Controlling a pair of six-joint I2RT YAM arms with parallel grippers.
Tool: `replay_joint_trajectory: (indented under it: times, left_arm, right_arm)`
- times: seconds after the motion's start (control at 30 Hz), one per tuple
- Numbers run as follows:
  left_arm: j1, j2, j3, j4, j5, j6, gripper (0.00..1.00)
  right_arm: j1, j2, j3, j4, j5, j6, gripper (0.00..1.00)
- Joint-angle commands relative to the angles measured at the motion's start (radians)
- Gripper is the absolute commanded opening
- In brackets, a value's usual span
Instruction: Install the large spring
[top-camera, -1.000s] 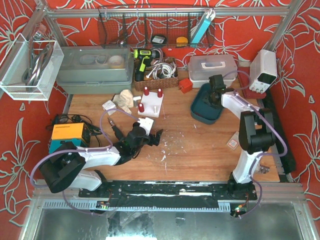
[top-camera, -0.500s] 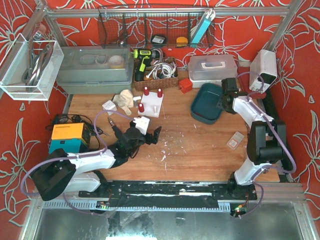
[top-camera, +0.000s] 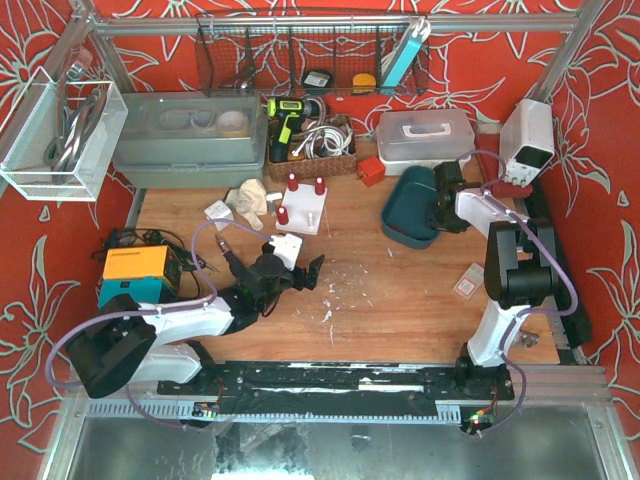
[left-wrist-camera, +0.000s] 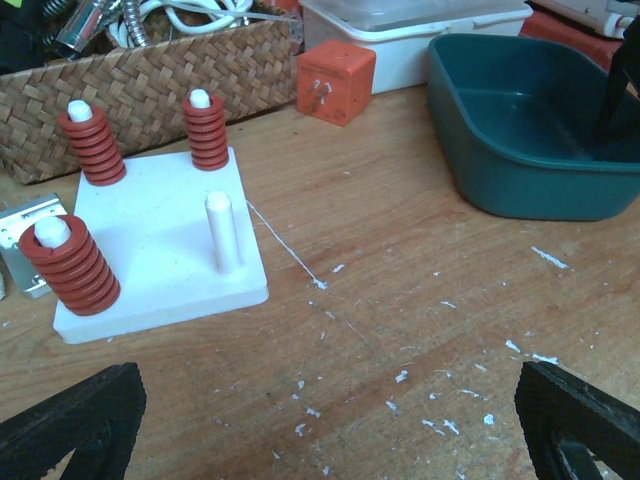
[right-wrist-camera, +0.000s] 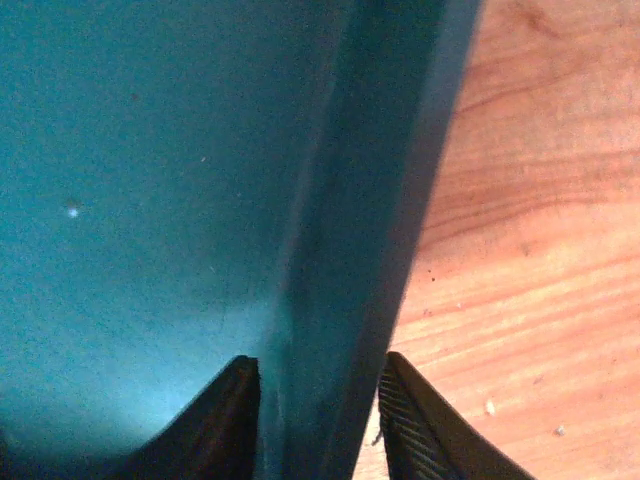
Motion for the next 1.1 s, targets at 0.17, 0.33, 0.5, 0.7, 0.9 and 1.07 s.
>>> replay_joint_trajectory:
  times: [0.17,0.33,0.5,0.7,0.9,1.07]
  left_arm:
    - [0.002,-0.015,0.013,0.008,0.002,-0.010,1.00]
    - [0.001,-0.002,0.026,-0.011,0.027,-0.032,1.00]
    - [0.001,-0.022,0.010,0.005,0.045,-0.043,1.00]
    - [0.001,-0.023,-0.001,0.016,0.052,-0.053,1.00]
    - [0.001,-0.023,0.003,0.010,0.058,-0.054,1.00]
    - [0.001,-0.035,-0.006,0.014,0.056,-0.040,1.00]
  right_arm:
    - [0.006,-0.021,0.010,-0.034,0.032,-0.148,0.12]
    - [0.006,-0.057,0.004,-0.047,0.081,-0.239,0.00]
    - [0.014,-0.058,0.015,-0.049,0.094,-0.383,0.00]
    - [0.042,-0.060,-0.057,0.106,0.201,-0.618,0.00]
    - [0.101,-0.053,-0.104,0.294,0.324,-0.752,0.00]
    - [0.099,0.035,0.018,0.132,0.271,-0.636,0.00]
